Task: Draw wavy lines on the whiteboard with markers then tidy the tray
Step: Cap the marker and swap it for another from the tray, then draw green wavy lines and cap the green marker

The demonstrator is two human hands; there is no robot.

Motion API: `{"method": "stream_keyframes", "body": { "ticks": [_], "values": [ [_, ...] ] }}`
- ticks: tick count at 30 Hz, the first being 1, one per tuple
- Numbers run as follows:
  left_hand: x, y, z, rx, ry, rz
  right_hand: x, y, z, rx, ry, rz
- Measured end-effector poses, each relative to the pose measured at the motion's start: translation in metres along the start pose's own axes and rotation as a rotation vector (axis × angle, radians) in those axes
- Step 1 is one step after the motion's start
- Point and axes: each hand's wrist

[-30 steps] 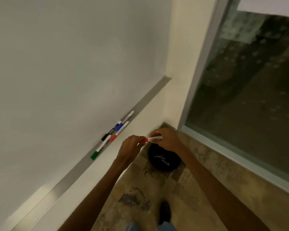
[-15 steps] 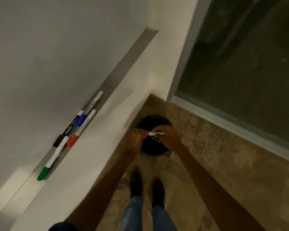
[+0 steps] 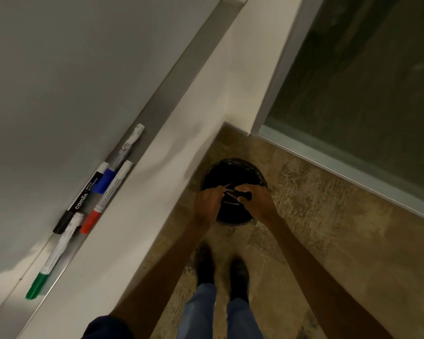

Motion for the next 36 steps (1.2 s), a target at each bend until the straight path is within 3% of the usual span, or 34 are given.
{"method": "stream_keyframes", "body": {
  "ticks": [11, 19, 24, 29, 36],
  "values": [
    [-0.080, -0.089, -0.047, -0.210, -0.235, -0.331, -0.048, -0.022, 0.098, 0.043, -0.147, -0.092],
    [-0.166, -0.155, -0.055, -0.377, -0.397, -0.705, -0.098, -0.028, 0.200, 0.135, -0.411, -0.066],
    [-0.217, -0.178, -0.036, -0.378, -0.512, -0.914, -0.112, -0.005, 0.255, 0.008, -0.637, -0.015],
    [-0.262, -0.187, -0.003, -0.320, -0.623, -0.956, -0.118, 0.031, 0.290, -0.072, -0.761, 0.057],
    [-0.295, -0.189, 0.030, -0.201, -0.687, -0.813, -0.116, 0.070, 0.316, -0.256, -0.871, 0.153]
  ]
}}
Point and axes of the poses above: each hand's wrist, its own x-axis towards the middle knuckle, its own y-axis out of the palm, z = x × y, and after that the axes turned 8 degrees about z, right-handed
